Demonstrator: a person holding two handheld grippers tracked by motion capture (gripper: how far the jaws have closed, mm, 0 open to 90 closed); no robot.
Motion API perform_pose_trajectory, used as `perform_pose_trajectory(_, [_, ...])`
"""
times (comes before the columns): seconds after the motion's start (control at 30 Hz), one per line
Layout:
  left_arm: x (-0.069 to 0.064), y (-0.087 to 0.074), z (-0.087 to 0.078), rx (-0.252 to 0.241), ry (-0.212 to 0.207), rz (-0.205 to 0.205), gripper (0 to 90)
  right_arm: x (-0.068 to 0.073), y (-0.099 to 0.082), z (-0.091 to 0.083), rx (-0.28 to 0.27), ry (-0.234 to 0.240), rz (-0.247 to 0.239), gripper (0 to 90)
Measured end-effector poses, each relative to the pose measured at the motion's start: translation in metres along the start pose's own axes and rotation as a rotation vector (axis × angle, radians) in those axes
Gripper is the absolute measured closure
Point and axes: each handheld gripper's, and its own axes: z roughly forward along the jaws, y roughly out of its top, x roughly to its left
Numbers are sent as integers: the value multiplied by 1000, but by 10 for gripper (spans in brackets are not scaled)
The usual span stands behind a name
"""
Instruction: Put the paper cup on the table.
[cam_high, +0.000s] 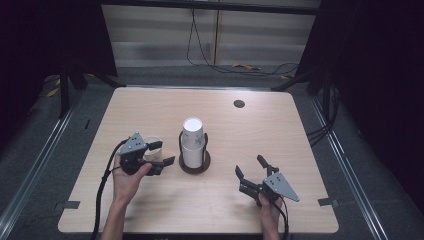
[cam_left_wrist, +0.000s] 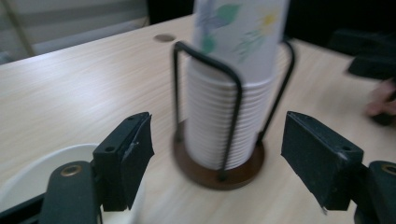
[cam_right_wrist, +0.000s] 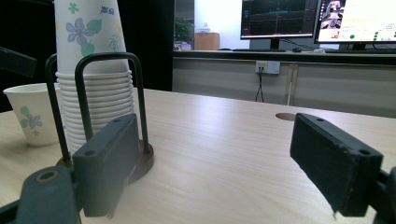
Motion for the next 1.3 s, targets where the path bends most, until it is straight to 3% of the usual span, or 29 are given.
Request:
perform_pose_trajectory(0.1, [-6,-5,0,-27,-23,-15,244,0,0,0,0,0,0,153])
perform_pose_trajectory(0.23, [-17,-16,0,-47,-15,18,244,0,0,0,0,0,0,153])
perform_pose_trajectory(0.33, [-22,-27,2,-79,33,15,245,0,0,0,-1,0,0,152])
perform_pose_trajectory(0.43, [-27,-37,4,-92,59,-7,244,0,0,0,-1,0,0,152])
perform_pose_trajectory(0.53, [-30,-46,4,-95,82,-1,244,0,0,0,-1,0,-1,152])
perform_pose_trajectory(0.77, [-36,-61,4,-104,93,37,243,0,0,0,0,0,-1,153])
perform_pose_trajectory(0.97, [-41,-67,1,-150,106,34,242,0,0,0,0,0,0,153])
perform_pose_trajectory(1.03, [-41,-67,-1,-166,103,9,237,0,0,0,1,-2,-1,151])
perform_pose_trajectory(1.1, [-42,-68,-1,-161,114,30,230,0,0,0,0,-1,-1,151])
perform_pose_trajectory(1.23, [-41,-70,-3,-192,137,7,231,0,0,0,3,-2,1,152])
perform_pose_trajectory(1.3, [-45,-71,-5,-215,164,30,230,0,0,0,3,-9,1,152])
